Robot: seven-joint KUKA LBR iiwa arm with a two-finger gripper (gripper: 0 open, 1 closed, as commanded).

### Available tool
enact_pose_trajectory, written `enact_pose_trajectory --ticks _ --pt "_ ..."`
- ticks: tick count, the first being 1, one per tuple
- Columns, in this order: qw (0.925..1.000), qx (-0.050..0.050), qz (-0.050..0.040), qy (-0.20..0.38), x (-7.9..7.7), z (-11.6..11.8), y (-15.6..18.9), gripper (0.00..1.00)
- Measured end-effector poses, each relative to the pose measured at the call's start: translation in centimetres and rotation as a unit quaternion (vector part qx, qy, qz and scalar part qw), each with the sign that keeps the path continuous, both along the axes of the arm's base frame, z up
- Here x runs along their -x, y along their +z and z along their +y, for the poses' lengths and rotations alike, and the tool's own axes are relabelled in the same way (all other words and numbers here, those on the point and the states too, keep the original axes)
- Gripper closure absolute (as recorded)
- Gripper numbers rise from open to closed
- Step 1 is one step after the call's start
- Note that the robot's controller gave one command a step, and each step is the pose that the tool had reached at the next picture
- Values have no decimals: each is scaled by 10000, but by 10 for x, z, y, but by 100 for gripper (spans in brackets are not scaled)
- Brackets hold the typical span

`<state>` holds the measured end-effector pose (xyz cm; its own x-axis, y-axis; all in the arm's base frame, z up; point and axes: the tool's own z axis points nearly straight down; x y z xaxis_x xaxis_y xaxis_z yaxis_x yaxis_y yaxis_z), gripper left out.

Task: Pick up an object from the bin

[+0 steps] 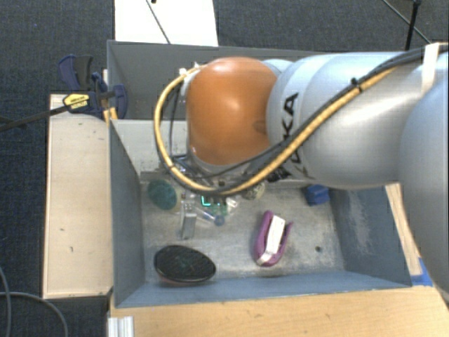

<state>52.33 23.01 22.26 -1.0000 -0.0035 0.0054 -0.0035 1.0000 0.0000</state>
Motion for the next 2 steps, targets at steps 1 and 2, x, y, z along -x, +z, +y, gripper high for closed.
enact_pose_trajectory --ticks 1,2 --pt "9994 0 -39 -357 -54 -49 -155 0" --pt "9975 -15 -33 -711 -33 7 -152 0"
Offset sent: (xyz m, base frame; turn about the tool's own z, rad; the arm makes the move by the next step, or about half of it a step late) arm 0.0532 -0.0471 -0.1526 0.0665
